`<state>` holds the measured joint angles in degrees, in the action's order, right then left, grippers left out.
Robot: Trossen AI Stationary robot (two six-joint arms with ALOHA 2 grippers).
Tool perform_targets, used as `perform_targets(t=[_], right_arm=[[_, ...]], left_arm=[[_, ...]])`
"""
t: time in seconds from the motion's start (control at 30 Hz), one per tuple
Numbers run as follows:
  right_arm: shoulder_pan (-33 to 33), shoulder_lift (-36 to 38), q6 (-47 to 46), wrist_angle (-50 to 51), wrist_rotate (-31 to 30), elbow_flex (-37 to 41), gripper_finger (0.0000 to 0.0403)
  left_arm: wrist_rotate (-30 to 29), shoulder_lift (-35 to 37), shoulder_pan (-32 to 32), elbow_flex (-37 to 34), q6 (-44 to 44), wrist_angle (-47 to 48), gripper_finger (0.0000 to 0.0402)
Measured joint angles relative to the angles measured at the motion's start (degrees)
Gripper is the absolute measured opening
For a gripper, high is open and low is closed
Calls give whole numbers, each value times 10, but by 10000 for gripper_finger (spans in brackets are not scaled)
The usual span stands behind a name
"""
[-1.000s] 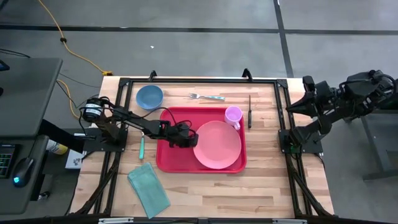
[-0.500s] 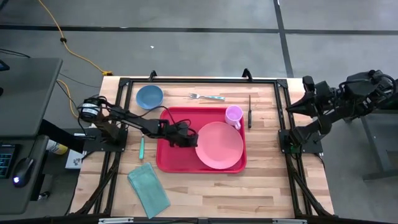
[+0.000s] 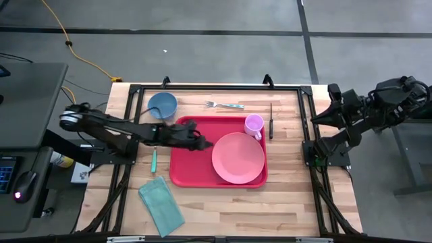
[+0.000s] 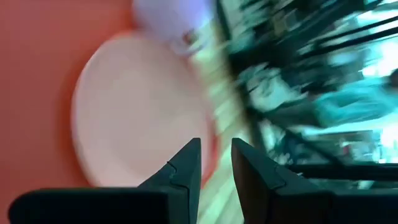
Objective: Set up tray
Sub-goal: Put the blue bowl on the pink plate
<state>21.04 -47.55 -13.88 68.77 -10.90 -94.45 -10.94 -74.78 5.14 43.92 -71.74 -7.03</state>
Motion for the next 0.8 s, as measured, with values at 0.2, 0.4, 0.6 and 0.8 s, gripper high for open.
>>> perform_targets(t=[0.2, 0.4, 0.6, 0.8], right_arm=[[0, -1, 5, 0, 4, 0, 0], [0, -1, 9, 0, -10, 0, 0], [0, -1, 3, -1, -63, 0, 0], [0, -1, -22, -2, -127, 0, 0]], left_arm=[[-140, 122, 35, 1, 72, 38, 119], [-227, 253, 39, 7, 199, 69, 120], [-223, 320, 39, 122, 367, 171, 120], [-235, 311, 39, 343, 449, 490, 120]])
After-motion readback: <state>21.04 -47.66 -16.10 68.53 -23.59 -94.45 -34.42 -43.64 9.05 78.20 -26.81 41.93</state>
